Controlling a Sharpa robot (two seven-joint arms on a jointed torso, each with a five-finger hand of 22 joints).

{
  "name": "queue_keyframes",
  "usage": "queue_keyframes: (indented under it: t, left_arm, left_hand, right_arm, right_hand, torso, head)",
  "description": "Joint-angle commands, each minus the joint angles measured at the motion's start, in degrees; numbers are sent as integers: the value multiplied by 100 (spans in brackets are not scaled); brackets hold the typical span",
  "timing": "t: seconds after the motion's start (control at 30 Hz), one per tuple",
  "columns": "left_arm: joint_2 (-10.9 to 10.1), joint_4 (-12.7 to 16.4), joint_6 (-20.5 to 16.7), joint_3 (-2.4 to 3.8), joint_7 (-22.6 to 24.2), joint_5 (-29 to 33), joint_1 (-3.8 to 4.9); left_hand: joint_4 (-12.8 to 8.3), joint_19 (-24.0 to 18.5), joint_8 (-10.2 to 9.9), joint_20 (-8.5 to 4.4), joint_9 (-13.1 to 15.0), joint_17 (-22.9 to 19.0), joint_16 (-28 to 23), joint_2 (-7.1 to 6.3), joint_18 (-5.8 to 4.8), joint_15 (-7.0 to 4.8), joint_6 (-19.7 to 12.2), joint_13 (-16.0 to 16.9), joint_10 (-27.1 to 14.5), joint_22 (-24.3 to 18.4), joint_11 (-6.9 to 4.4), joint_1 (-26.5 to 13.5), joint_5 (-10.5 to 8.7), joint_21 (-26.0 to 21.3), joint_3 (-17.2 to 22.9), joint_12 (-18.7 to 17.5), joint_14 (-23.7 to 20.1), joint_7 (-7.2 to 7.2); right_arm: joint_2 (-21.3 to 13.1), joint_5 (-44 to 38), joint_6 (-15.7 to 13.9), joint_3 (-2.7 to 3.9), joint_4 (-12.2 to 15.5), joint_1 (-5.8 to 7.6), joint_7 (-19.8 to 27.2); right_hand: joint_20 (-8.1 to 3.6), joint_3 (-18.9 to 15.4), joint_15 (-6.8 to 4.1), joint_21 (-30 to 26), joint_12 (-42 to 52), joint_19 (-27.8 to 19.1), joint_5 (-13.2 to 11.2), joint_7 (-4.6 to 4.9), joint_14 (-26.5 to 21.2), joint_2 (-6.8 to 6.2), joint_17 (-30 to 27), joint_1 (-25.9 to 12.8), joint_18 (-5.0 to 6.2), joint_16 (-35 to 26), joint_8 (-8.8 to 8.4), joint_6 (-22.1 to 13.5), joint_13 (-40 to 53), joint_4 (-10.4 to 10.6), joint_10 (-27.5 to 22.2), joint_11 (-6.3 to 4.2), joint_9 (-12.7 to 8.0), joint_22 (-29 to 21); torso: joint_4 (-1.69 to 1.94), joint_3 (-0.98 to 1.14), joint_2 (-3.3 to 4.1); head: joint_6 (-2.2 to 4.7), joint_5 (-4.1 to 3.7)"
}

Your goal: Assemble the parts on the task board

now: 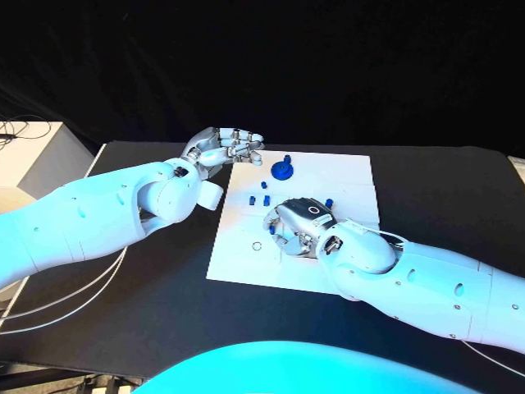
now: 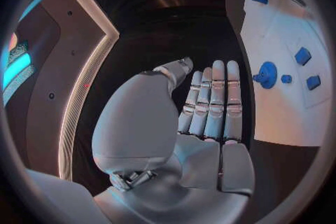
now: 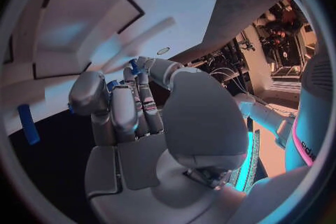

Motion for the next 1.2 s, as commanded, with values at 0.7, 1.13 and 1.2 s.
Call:
queue_keyframes:
  t: [0.7, 1.13, 1.2]
  left_arm:
    - [10, -10, 175, 6, -11, 0, 2]
    - [-33, -34, 190, 5, 27, 0, 1]
    - [-37, -39, 191, 5, 31, 0, 1]
  left_hand:
    - [16, -20, -23, 19, -4, 16, -25, 39, -29, 2, 20, 11, -32, -9, 3, -34, 2, -34, -37, -25, -47, 23]
    - [15, -20, -22, 20, -3, 21, -27, 40, -28, 1, 23, 12, -31, -11, 1, -34, 2, -39, -39, -23, -46, 21]
    - [15, -20, -22, 20, -3, 21, -27, 40, -28, 1, 23, 12, -31, -11, 1, -34, 2, -39, -39, -23, -46, 21]
  right_arm:
    - [-151, 160, -475, 0, 123, -4, -4]
    - [-1084, 940, 113, 133, 577, 539, 459]
    - [-1249, 1016, 286, 157, 572, 645, 541]
  right_hand:
    - [63, -407, 57, -875, 191, -330, -30, -44, -369, 29, -630, 231, 187, -397, -76, -265, 37, -28, -466, 85, -164, -457]
    - [-46, -143, -60, 84, 589, 154, -9, -7, 27, -38, -164, 55, 13, 150, 5, -137, 34, 97, 318, -60, -240, 62]
    - [-50, -157, -68, 187, 581, 199, 15, -11, 67, -67, -87, 18, -7, 217, 7, -135, 31, 118, 336, -65, -241, 118]
  torso:
    - [1, 2, 2]
    - [-18, -3, -9]
    - [-21, -3, -16]
  head:
    - [42, -50]
    - [145, -129]
    - [160, -143]
